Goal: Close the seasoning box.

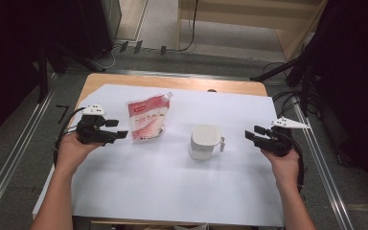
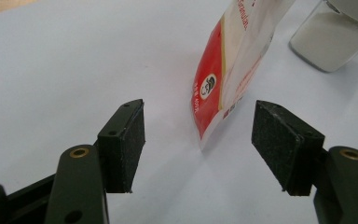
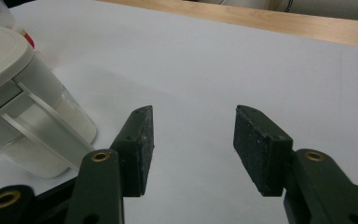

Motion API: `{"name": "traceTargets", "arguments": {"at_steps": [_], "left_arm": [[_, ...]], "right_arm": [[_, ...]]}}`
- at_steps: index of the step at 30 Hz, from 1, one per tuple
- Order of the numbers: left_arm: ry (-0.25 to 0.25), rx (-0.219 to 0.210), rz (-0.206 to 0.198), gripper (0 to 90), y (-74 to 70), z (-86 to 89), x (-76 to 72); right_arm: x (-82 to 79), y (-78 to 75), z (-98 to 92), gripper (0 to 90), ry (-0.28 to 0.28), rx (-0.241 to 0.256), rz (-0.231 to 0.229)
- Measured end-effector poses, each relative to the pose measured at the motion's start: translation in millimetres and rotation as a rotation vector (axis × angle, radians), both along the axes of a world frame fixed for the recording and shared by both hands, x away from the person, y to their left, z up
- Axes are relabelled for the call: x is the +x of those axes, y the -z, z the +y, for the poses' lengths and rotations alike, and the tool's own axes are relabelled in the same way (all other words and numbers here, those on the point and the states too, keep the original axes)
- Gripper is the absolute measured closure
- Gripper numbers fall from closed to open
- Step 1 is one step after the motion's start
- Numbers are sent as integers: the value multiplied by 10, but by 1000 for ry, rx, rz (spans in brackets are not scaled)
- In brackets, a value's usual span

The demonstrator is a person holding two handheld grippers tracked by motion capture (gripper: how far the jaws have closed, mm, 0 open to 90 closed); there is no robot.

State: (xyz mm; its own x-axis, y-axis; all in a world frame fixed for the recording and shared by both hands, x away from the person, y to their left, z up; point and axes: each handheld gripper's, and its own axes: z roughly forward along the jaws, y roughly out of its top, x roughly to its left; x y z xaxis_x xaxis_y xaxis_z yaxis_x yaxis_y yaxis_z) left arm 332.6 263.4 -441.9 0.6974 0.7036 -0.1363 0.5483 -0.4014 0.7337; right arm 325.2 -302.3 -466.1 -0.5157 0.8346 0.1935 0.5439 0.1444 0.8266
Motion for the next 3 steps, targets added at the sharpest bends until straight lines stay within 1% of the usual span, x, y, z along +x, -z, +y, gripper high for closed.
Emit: {"name": "traceTargets", "arguments": {"at_steps": [2, 3], "left_arm": [[-3, 4, 0, 358, 5, 5, 1], [-1, 6, -10, 359, 13, 6, -1]], "right_arm": [[6, 9, 16, 483, -2, -3, 0], [7, 12, 22, 481, -6, -8, 1]]}}
